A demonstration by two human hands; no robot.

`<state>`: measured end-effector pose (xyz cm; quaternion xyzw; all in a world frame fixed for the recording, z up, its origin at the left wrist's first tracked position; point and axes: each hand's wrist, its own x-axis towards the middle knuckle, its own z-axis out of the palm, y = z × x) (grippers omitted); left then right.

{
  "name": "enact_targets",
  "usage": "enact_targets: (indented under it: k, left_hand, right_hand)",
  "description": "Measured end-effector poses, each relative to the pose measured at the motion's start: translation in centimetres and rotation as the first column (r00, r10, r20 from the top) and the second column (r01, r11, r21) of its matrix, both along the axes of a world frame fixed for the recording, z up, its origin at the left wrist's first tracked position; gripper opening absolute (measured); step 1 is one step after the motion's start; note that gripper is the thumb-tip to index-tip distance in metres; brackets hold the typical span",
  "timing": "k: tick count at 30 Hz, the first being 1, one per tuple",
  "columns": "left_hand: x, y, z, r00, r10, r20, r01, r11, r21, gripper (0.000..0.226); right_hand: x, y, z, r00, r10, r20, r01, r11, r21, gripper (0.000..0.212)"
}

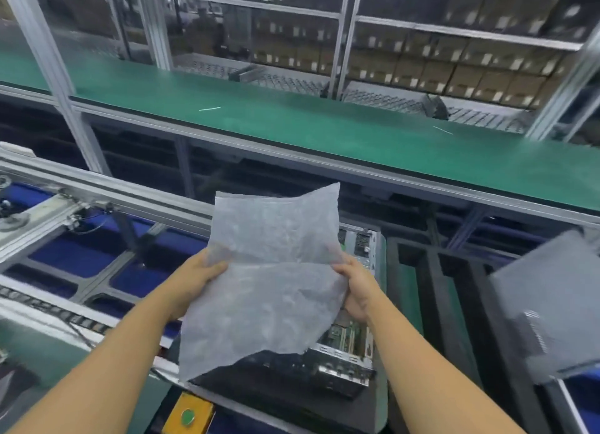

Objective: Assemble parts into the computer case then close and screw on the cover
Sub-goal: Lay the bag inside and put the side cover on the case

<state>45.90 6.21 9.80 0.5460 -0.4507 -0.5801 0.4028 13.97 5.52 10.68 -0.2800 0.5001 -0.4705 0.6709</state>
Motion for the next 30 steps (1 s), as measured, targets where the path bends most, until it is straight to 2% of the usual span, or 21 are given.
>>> enact_targets:
  k: [3,5,6,7,8,10,11,12,13,15,16,17,19,21,23,24,25,27,28,30]
  left_hand:
    - [-2.6,-1.1,-0.6,0.996,-0.016,-0.090,0.023,0.997,0.078,0.017]
    - [-3.8,-1.9,-1.3,0.988,0.104,-0.112,-0.088,0.986,0.143,0.010]
    - [-4.2,-2.1,-1.3,0.969,0.180,-0.171,-0.150,0.973,0.175,0.018]
    - [-4.2,-2.8,-1.9,0.942,0.252,-0.223,-0.209,0.958,0.198,0.036]
    - [-4.8,-3.0,-1.6,0.913,0.278,-0.297,-0.222,0.952,0.210,0.049]
    - [-5.4,-3.5,-0.9,0.915,0.252,-0.315,-0.202,0.962,0.185,0.055]
    - [-5.5,-4.0,-0.8,0.973,0.172,-0.153,-0.148,0.977,0.155,0.047]
    - [-5.7,-3.9,0.2,0.993,0.110,-0.035,-0.104,0.984,0.145,0.027]
    - [-5.5,-4.7,-0.1,0.996,0.001,0.087,-0.016,0.985,0.173,0.030]
    - [-4.8,-6.3,0.1,0.951,-0.167,0.258,0.116,0.973,0.202,0.049]
    - [-4.7,-6.9,0.6,0.912,-0.191,0.364,0.149,0.979,0.139,0.046]
    - [-4.6,-7.9,0.5,0.870,-0.186,0.457,0.161,0.982,0.093,0.041]
    - [-4.9,-9.8,1.0,0.874,-0.143,0.465,0.160,0.987,0.004,0.049]
    - [-5.3,-11.5,1.7,0.851,-0.130,0.509,0.190,0.980,-0.067,0.053]
    - [-5.3,-13.0,1.7,0.786,-0.162,0.596,0.236,0.971,-0.048,0.040]
    - [-5.4,-13.6,1.6,0.719,-0.215,0.661,0.297,0.955,-0.013,0.037]
    - [-5.7,-13.8,1.8,0.610,-0.253,0.751,0.364,0.931,0.018,0.039]
    - [-7.2,-13.9,1.8,0.402,-0.205,0.892,0.514,0.857,-0.035,0.057]
    - [-8.3,-13.8,1.6,0.381,-0.192,0.904,0.581,0.811,-0.072,0.067]
    - [-11.0,-13.0,0.7,0.339,-0.256,0.905,0.679,0.733,-0.046,0.084]
  right_hand:
    - [-2.8,0.1,-0.4,1.000,-0.001,0.027,0.001,1.000,-0.018,0.029]
    - [-4.2,0.3,-1.0,1.000,-0.002,0.002,0.002,1.000,-0.016,0.033]
    - [-4.8,0.3,-1.3,1.000,-0.003,0.014,0.004,1.000,-0.008,0.035]
    - [-5.4,0.1,-1.6,0.998,-0.009,0.063,0.009,1.000,-0.005,0.036]
    - [-6.0,-0.2,-1.9,0.993,-0.026,0.117,0.026,1.000,0.002,0.037]
    - [-6.7,-1.2,-2.1,0.990,-0.054,0.133,0.051,0.998,0.028,0.036]
    - [-6.8,-1.6,-2.0,0.997,-0.028,0.068,0.025,0.999,0.035,0.037]
    - [-7.0,-2.1,-1.9,0.996,0.037,-0.077,-0.034,0.999,0.038,0.041]
    - [-7.1,-2.4,-1.8,0.952,0.126,-0.278,-0.120,0.992,0.037,0.040]
    - [-7.1,-3.2,-1.7,0.742,0.250,-0.623,-0.285,0.957,0.044,0.030]
    - [-7.0,-3.7,-1.7,0.663,0.259,-0.702,-0.310,0.949,0.057,0.034]
    - [-6.8,-4.3,-1.4,0.640,0.230,-0.733,-0.291,0.956,0.045,0.042]
    - [-5.9,-5.5,-0.4,0.604,0.122,-0.788,-0.230,0.973,-0.025,0.051]
    - [-4.9,-6.7,0.7,0.507,0.037,-0.861,-0.202,0.976,-0.077,0.049]
    - [-4.0,-7.4,1.6,0.442,0.007,-0.897,-0.196,0.977,-0.089,0.048]
    - [-3.6,-7.5,2.0,0.417,0.019,-0.909,-0.205,0.976,-0.074,0.049]
    - [-3.2,-7.6,2.1,0.390,0.047,-0.920,-0.227,0.973,-0.047,0.049]
    - [-2.2,-7.4,2.2,0.353,0.101,-0.930,-0.264,0.965,0.005,0.048]
    - [-1.8,-7.3,2.3,0.360,0.106,-0.927,-0.265,0.964,0.007,0.048]
    - [-1.2,-7.2,2.6,0.385,0.082,-0.919,-0.230,0.973,-0.010,0.046]
